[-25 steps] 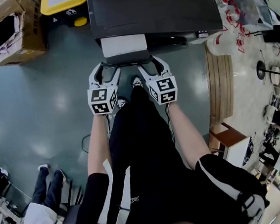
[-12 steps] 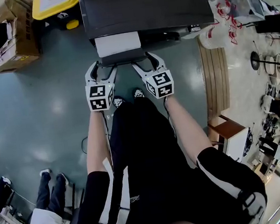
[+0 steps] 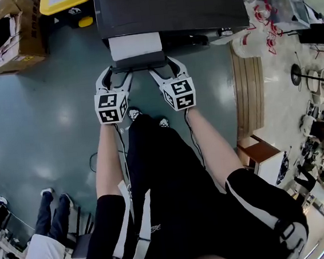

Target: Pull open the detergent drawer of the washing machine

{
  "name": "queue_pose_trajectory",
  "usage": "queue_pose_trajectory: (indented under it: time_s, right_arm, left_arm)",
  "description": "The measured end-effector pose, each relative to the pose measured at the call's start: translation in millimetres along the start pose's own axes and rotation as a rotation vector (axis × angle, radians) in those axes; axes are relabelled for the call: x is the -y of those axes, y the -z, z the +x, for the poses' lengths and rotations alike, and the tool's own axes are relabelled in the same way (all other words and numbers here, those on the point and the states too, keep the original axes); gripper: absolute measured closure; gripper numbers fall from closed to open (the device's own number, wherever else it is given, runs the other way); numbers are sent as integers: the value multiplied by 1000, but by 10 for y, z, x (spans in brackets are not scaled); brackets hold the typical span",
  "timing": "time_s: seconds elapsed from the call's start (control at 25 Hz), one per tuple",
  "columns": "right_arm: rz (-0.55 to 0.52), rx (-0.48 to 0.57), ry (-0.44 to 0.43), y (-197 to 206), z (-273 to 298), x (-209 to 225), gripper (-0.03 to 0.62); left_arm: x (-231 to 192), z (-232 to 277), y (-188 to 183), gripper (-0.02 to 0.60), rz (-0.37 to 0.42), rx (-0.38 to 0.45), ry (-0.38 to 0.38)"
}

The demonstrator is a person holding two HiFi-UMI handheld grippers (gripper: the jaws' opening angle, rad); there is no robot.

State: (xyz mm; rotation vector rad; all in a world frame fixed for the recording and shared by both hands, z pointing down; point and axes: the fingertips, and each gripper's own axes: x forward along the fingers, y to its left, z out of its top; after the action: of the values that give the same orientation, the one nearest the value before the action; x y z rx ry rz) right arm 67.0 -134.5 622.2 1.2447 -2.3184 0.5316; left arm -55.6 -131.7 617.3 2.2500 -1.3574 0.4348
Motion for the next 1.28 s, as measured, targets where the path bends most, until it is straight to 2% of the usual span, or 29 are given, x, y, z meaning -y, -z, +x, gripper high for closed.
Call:
queue_pose_trajectory:
  time_s: [0.76,1.28]
  right_arm:
    - [3,-12,-20,202,-209,-123,303]
    - [14,-28,-18,309,-276,-195,306]
  left_arm:
    - [144,-240,157,287,-3,17,-36]
    - [181,-326,240,287,2,15,-33]
